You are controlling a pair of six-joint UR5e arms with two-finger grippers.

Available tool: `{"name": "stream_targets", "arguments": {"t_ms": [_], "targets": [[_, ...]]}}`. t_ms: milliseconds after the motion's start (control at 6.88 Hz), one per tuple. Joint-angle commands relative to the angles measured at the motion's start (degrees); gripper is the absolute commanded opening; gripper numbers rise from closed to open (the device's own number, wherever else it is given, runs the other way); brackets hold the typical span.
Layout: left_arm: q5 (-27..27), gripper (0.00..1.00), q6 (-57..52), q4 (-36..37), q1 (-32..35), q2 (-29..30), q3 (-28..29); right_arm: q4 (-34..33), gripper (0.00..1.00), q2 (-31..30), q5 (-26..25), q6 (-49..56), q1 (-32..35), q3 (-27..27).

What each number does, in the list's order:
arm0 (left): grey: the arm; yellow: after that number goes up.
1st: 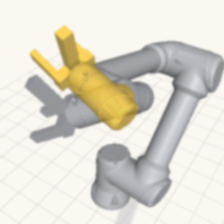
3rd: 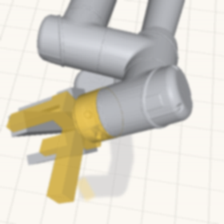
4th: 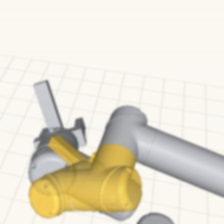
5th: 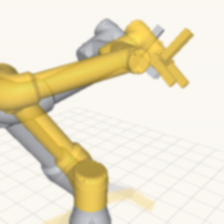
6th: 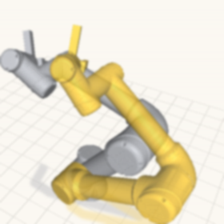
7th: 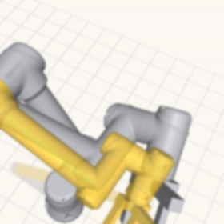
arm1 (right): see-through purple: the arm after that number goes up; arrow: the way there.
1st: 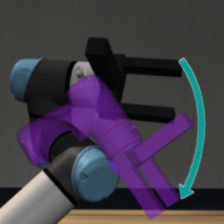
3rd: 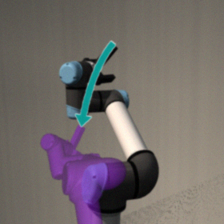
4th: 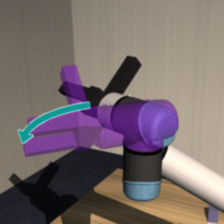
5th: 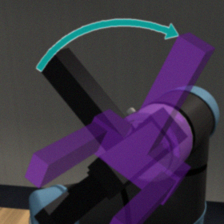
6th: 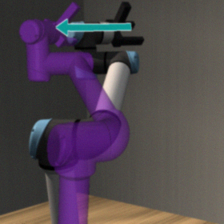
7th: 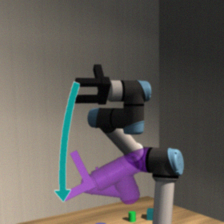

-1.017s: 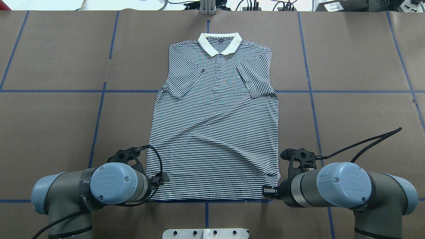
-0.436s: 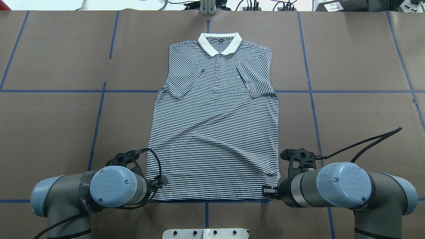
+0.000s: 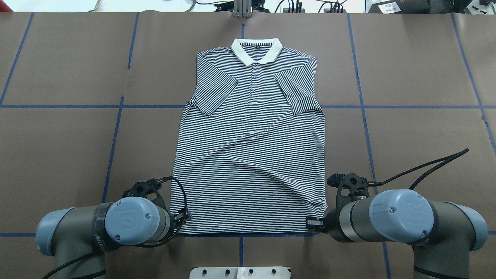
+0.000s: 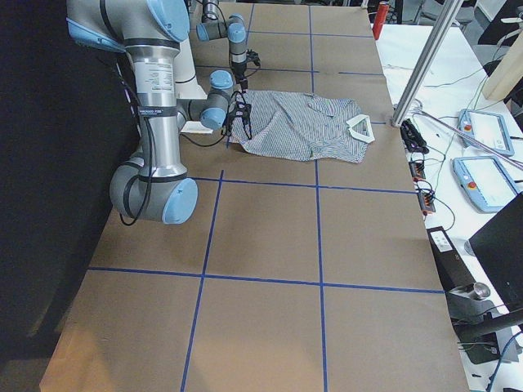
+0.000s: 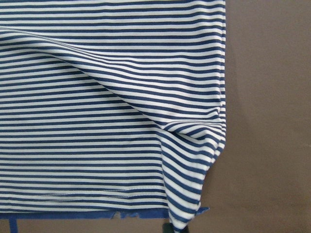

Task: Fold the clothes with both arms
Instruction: 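Grasp both hem corners with the left and right grippers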

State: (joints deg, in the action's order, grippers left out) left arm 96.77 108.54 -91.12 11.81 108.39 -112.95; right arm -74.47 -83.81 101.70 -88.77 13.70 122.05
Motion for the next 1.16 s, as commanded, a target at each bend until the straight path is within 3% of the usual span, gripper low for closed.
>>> {"name": "stream_targets", "arguments": {"t_ms": [0,581,727,1017], "targets": [[0.00,0.60,0.53,0.07,-0.29,-0.02,0.19,0.02,0.00,-0.04,0.16,0.00,0.09,0.20],[0.00,0.20,0.71,0.24,-1.00,0.15,0.19,-0.06,0.00,-0.04,0.16,0.00,0.09,0.21],[0.00,0.05,0.71,0.24,-1.00,0.15,0.10,-0.07,0.00,-0.04,0.25,0.00,0.09,0.12],[0.00,0.00,0.63,0.24,-0.91,0.15,-1.12,-0.07,0.00,-0.04,0.43,0.00,0.18,0.64]]}}
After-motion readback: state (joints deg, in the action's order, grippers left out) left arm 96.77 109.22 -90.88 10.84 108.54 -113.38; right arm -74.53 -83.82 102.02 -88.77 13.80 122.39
